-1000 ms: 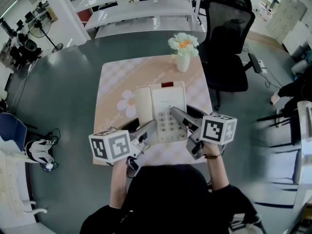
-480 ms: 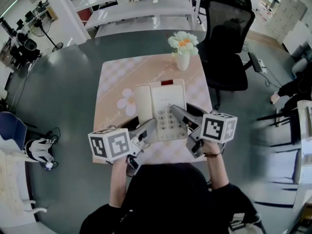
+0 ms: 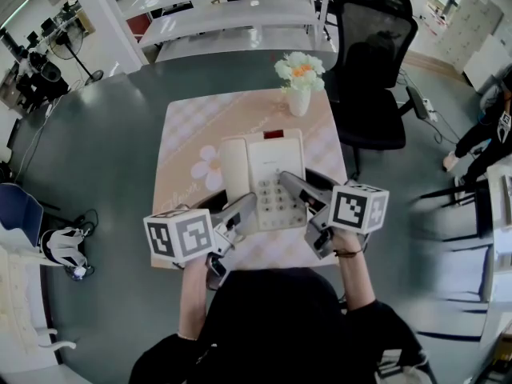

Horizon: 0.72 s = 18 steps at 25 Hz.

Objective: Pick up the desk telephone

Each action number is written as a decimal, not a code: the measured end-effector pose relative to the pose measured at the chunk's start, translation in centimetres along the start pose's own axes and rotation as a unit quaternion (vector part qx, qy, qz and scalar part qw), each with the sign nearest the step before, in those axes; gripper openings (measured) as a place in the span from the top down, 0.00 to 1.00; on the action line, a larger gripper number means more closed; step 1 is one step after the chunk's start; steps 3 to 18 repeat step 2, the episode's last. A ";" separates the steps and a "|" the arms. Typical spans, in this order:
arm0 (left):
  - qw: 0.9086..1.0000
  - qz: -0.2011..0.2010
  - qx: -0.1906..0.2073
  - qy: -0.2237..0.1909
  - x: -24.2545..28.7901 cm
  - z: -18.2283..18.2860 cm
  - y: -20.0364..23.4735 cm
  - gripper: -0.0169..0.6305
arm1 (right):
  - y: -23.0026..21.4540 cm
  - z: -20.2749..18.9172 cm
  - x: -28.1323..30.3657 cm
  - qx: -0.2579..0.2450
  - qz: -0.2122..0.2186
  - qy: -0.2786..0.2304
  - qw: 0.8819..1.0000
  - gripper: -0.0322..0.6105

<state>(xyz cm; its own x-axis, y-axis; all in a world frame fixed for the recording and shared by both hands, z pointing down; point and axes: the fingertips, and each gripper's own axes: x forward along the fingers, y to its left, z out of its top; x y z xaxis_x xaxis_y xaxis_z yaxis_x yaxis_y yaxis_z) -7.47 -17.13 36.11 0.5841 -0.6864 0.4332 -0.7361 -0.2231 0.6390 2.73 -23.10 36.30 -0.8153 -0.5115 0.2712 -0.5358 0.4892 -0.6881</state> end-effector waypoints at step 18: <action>1.000 0.000 0.001 0.000 0.0 0.0 0.0 0.52 | 0.0 -0.1 0.0 0.001 0.000 0.000 1.000 0.58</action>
